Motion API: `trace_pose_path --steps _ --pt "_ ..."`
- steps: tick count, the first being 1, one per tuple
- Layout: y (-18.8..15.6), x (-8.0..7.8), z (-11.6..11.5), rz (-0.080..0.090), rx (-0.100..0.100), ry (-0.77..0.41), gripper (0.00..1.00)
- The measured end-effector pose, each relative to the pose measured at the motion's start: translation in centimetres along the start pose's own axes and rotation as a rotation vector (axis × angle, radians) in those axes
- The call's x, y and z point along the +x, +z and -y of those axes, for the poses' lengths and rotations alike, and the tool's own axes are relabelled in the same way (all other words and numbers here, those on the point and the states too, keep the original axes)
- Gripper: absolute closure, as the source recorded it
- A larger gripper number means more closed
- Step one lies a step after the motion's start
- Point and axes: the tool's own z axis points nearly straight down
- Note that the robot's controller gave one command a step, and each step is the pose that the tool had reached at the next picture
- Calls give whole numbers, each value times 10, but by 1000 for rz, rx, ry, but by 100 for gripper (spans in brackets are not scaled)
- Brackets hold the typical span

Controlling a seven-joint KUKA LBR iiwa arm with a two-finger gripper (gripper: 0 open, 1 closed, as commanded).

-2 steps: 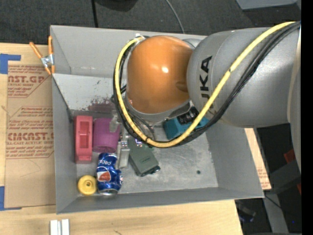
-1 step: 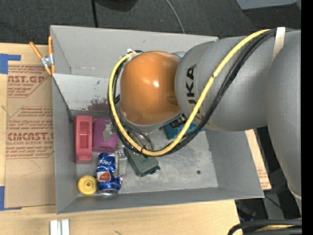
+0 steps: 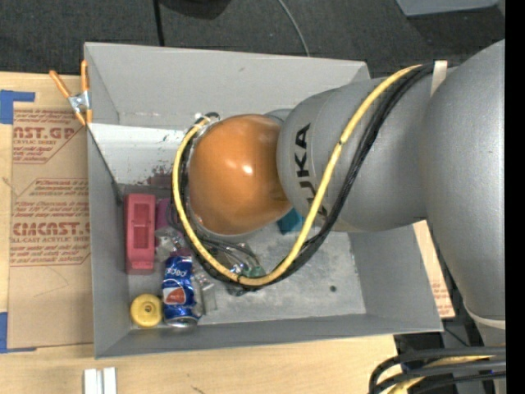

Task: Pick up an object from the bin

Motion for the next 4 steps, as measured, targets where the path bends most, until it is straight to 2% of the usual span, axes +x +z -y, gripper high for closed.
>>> trace_pose_path --steps 1,2,3,4 --pt "10 9 8 0 0 -140 0" --pt "54 -7 11 4 1 -396 0" --pt "95 -6 27 6 0 -588 100" --pt "95 -6 27 6 0 -588 100"
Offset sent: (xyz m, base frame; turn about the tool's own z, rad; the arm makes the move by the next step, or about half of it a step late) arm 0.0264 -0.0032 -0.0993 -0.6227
